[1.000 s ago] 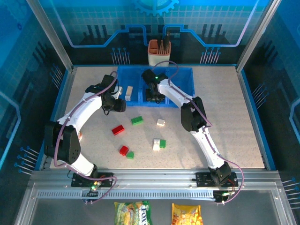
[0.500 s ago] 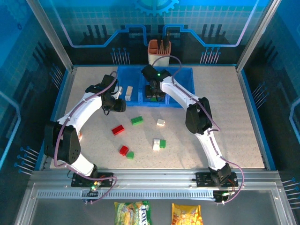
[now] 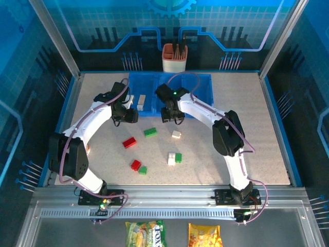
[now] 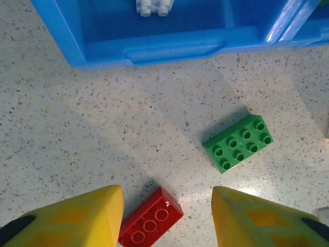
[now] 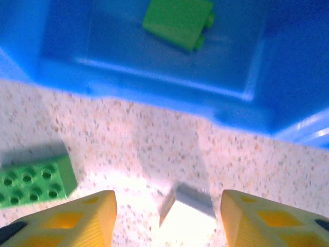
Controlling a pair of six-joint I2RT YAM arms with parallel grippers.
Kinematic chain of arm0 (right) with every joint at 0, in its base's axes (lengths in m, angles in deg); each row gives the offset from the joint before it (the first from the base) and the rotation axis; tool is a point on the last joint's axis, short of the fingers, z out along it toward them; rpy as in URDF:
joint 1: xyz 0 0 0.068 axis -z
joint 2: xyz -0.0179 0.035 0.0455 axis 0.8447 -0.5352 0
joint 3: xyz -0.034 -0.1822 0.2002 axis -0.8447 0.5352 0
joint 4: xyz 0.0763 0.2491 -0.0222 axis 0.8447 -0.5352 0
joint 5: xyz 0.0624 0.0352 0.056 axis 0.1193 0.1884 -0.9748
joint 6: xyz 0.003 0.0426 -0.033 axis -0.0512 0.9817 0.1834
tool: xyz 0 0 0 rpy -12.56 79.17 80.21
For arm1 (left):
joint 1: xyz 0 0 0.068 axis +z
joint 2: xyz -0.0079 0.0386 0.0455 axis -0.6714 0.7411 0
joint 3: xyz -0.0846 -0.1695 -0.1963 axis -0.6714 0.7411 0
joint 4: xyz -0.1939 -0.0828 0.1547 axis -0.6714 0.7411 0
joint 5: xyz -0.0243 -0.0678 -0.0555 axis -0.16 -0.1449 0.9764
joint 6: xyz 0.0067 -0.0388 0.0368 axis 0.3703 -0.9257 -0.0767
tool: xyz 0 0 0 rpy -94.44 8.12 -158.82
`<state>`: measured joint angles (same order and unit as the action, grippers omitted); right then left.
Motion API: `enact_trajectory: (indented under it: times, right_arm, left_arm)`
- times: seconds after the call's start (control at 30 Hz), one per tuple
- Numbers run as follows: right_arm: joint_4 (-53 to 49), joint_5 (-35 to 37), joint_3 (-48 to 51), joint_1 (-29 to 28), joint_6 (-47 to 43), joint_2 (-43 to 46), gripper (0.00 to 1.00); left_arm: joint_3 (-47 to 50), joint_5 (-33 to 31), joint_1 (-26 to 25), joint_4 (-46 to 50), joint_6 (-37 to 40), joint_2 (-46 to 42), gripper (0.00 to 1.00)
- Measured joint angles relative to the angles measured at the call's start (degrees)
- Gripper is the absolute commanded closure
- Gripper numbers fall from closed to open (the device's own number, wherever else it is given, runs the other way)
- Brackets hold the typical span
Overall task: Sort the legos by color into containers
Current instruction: Place the lego in the container, then pick up the lego from the bottom-center of the table.
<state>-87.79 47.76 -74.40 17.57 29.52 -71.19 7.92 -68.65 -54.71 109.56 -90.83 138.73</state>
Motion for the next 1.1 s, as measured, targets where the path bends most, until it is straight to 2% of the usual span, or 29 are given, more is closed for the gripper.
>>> enact_trajectory:
  times: [0.3,0.6,0.7,0.97,1.1]
  right_arm:
    - [1.8,-0.3,13.2,-5.4,4.1,6.5,0.44]
    - [3.2,-2.0,14.6,-14.6,5.2,6.5,0.44]
    - [2.5,-2.2,11.4,-18.0,4.4,4.5,0.45]
    - [-1.2,-2.2,-1.3,-26.6,1.2,-3.5,0.45]
    - [-3.5,-2.2,-7.5,-30.2,-0.7,-7.0,0.44]
  left_arm:
    - [0.0,0.4,0.0,0.0,0.0,0.4,0.5]
    - [0.0,-1.0,0.7,-0.2,-0.2,0.1,0.51]
    - [0.0,-1.1,3.3,-0.8,-1.3,-1.2,0.51]
    - [1.1,0.4,16.4,-3.7,-4.5,-7.6,0.51]
    - [1.3,2.2,20.5,-4.6,-5.8,-8.4,0.51]
